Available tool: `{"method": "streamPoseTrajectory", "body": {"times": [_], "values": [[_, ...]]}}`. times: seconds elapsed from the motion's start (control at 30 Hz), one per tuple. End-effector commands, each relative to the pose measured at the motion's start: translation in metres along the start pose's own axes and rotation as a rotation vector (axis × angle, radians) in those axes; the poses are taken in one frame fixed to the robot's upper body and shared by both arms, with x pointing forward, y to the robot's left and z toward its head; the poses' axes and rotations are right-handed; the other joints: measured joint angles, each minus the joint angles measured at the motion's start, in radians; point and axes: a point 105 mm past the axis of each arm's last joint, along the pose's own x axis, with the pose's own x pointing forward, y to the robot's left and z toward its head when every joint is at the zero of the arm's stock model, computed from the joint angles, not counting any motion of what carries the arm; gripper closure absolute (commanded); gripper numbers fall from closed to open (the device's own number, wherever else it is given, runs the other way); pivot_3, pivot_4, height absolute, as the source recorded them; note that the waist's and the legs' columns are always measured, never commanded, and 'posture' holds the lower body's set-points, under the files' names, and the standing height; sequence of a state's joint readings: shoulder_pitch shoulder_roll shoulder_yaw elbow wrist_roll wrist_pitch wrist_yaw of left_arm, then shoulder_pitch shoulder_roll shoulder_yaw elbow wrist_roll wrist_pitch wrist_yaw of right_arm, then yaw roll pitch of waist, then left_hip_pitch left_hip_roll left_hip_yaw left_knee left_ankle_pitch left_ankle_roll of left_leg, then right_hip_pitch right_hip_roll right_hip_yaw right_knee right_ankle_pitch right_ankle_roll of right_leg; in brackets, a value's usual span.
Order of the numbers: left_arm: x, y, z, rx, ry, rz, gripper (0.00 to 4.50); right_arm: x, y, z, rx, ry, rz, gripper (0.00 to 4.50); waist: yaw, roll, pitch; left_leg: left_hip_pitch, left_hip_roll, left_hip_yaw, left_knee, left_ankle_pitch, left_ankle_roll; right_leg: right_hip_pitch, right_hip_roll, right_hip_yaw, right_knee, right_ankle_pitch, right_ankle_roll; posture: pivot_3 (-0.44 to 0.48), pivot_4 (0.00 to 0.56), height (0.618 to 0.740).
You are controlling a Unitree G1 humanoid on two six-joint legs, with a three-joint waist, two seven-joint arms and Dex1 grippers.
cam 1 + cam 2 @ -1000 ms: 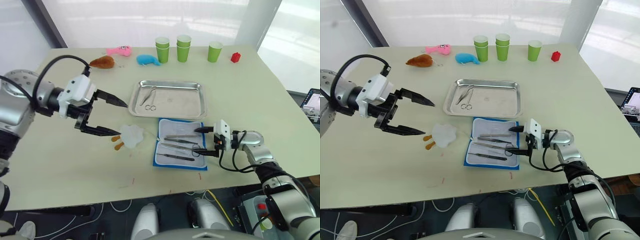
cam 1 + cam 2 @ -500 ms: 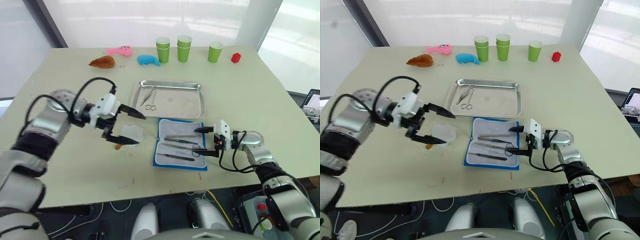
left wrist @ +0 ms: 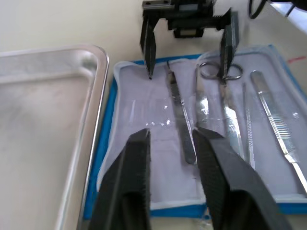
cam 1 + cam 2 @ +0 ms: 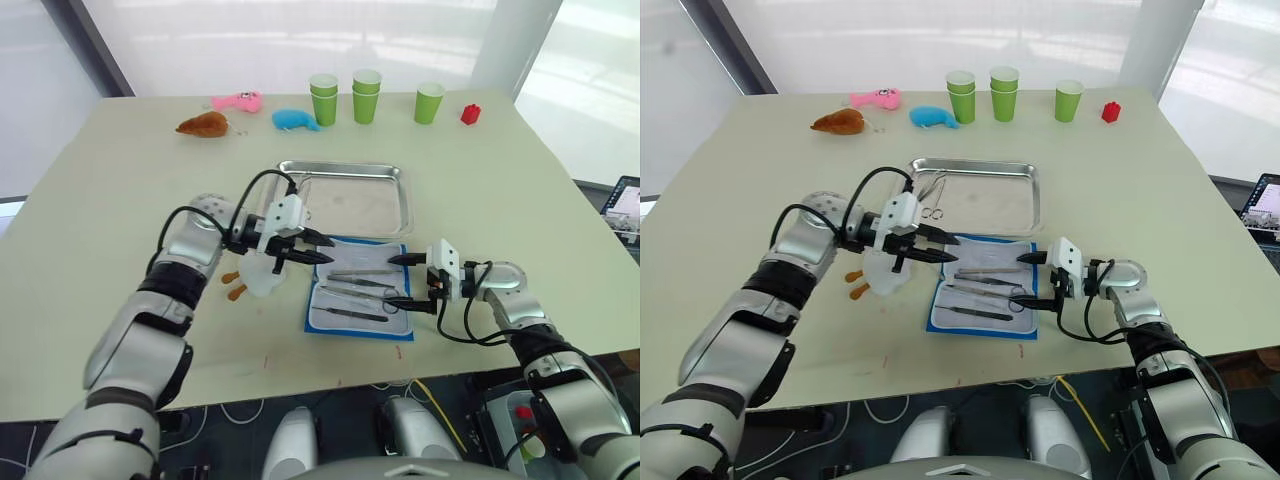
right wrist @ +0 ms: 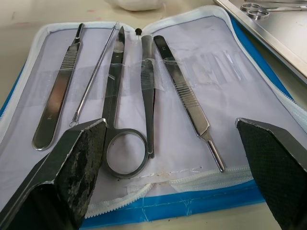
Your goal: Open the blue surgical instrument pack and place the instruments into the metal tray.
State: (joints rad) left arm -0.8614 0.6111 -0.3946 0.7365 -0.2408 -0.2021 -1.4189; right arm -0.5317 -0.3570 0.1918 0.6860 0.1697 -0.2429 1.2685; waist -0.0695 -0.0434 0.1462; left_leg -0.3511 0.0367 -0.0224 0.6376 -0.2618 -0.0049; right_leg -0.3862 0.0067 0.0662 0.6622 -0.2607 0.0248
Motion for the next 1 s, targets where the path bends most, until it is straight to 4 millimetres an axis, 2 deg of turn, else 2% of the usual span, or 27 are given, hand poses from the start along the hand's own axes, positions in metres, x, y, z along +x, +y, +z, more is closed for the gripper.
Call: {"method": "streamPoseTrajectory", "body": {"times": [0.03,0.2,0.43,0.77,1.0], "values": [[0.002,0.008,0.002,0.039,0.003,0.029,2.89,-0.003,0.032,-0.062,0.161,0.216,0.052,0.00,0.000,0.000,0.000,0.000,0.000,0.000,0.000,0.000,0.000,0.000,0.000,0.000,0.000,0.000,0.001,0.000,0.150,0.740],[0.014,0.003,0.004,0.039,-0.016,-0.029,2.89,-0.004,0.032,-0.062,0.160,0.216,0.050,0.00,0.000,0.000,0.000,0.000,0.000,0.000,0.000,0.000,0.000,0.000,0.000,0.000,0.000,0.000,0.001,0.000,0.150,0.740],[0.021,-0.004,0.000,0.034,-0.018,-0.074,2.89,-0.004,0.033,-0.062,0.161,0.215,0.048,0.00,0.000,0.000,0.000,0.000,0.000,0.000,0.000,0.000,0.000,0.000,0.000,0.000,0.000,0.001,0.001,0.000,0.150,0.740],[0.025,-0.002,-0.021,0.035,0.077,-0.024,2.89,-0.005,0.034,-0.063,0.161,0.217,0.051,0.00,-0.001,-0.001,-0.001,0.001,-0.006,-0.002,0.000,0.000,0.000,0.003,-0.007,0.000,-0.001,0.002,0.004,0.000,0.150,0.740],[0.031,-0.008,-0.028,0.041,0.104,-0.054,2.89,-0.006,0.034,-0.063,0.162,0.221,0.052,0.00,-0.002,-0.001,-0.001,0.004,-0.009,-0.007,0.000,0.000,0.000,0.009,-0.010,-0.002,-0.002,-0.001,0.002,0.000,0.150,0.740]]}}
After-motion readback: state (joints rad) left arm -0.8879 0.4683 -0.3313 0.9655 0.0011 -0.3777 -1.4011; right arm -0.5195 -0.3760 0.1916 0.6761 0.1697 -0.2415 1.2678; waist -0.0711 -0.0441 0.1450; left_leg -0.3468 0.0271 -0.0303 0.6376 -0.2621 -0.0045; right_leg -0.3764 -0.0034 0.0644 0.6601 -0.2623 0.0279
